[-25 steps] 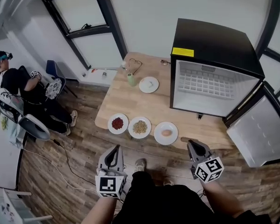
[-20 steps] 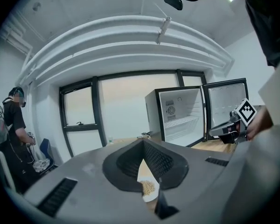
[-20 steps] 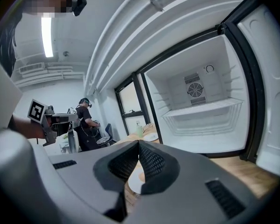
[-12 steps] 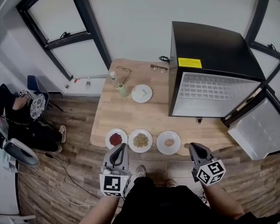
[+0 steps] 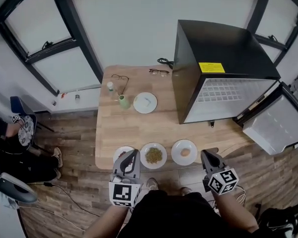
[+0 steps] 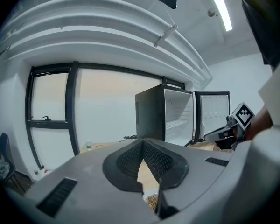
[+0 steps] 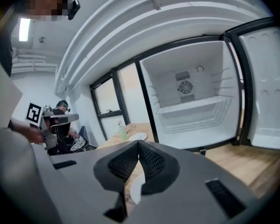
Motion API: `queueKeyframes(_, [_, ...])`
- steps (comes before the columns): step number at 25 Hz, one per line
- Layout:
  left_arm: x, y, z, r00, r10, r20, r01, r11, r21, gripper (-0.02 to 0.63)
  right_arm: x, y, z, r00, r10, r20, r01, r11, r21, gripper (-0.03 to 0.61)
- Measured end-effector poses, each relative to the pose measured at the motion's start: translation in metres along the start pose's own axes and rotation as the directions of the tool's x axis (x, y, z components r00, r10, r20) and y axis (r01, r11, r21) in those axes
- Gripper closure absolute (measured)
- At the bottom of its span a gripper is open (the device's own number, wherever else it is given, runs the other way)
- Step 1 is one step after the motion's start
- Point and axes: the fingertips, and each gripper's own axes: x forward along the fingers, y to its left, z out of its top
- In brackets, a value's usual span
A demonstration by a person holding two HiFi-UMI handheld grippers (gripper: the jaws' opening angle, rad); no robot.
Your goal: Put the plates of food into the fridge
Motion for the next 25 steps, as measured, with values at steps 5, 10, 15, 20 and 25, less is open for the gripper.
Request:
queueKeyframes(5, [0.006, 0.015, -0.013, 0.996, -0.087, -0.008, 0.087, 0.996, -0.013, 0.611, -0.005, 0.000, -0.002, 0.993, -0.106, 0.043, 0.102, 0.991, 0.085, 0.557])
queueKeyframes(10, [0.020, 0.018, -0.019, 0.988, -0.153, -0.009, 0.153, 0.988, -0.006, 0.611, -0.020, 0.010, -0.016, 0.988, -0.145, 0.049, 0.144, 0.989, 0.029, 0.557])
queueKeyframes(15, [0.039, 0.007, -0.015, 0.980, -0.197, 0.006, 0.197, 0.980, 0.009, 0.611, -0.031, 0.005, -0.043, 0.983, -0.183, 0.013, 0.182, 0.982, 0.058, 0.557])
queueKeyframes(20, [0.049, 0.000, -0.013, 0.981, -0.195, -0.004, 0.195, 0.980, 0.032, 0.611, -0.030, 0.005, -0.073, 0.988, -0.155, -0.014, 0.156, 0.981, 0.113, 0.557])
queueKeyframes(25, [0.059, 0.005, -0.021, 0.988, -0.152, -0.024, 0.153, 0.987, 0.052, 0.611, -0.016, 0.004, -0.113, 0.989, -0.125, -0.085, 0.136, 0.982, 0.133, 0.557])
